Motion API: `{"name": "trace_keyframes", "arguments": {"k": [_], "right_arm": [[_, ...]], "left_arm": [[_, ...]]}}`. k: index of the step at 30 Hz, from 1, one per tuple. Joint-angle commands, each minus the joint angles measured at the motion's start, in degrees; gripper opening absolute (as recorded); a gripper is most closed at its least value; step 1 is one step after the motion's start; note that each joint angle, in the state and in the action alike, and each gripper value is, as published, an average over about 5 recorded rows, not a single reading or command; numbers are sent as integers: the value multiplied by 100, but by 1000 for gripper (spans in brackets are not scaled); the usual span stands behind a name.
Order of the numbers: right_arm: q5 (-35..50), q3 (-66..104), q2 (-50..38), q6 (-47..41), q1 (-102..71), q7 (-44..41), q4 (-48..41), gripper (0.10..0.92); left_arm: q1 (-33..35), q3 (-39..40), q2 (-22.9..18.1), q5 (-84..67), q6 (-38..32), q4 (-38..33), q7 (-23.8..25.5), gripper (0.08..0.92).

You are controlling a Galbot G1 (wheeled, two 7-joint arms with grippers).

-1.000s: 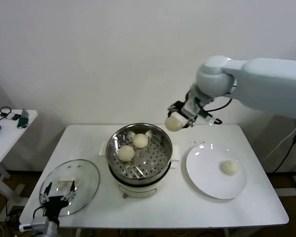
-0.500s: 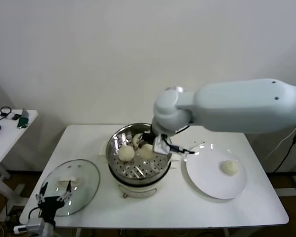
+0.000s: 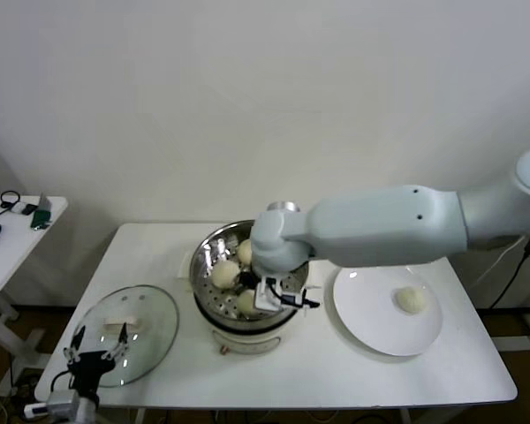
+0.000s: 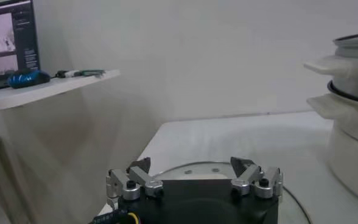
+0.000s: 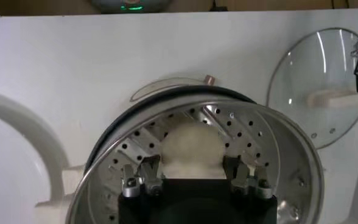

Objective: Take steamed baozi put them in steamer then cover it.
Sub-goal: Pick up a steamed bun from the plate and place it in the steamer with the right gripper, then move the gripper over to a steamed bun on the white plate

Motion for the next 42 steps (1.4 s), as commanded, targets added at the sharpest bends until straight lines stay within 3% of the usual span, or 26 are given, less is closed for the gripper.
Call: {"name": "trace_keyframes", "arguments": {"k": [1,7,11,18,22,27,30,35,42], "right_arm": [[-87,28,220,-31,-362,42,-254,701],[111,140,176,61,-282,94,-339,803],[517,296,-24,56,-70,23,-371,820],[2546,467,-1019,-95,807,-900,-677,823],[3984,34,-1738,-646,1462,-1222,-1027,823],[4802,-1078,-2649,-1173,2118,-1279,-1298,823],[4756,-1420,-3243,-1334,2004,-1262,-1356,823],[3833,-1319,-4061,-1355,1143,-1149,-1659,823],[2414,-135,-4394,-1066,-493,-1098,-2428,823]], "left_arm": [[-9,-8,9,-15,-5,19,-1,823],[-32,6,8,-19,-7,47,-1,823],[-45,27,-7,-5,-8,65,3,823],[-69,41,-21,19,20,29,25,823],[-97,36,0,14,31,37,25,823],[-136,57,5,-17,25,65,15,823],[-170,81,-5,-24,22,80,8,823],[-181,90,13,-54,4,89,8,823],[-167,67,46,-76,-13,157,9,823]]}}
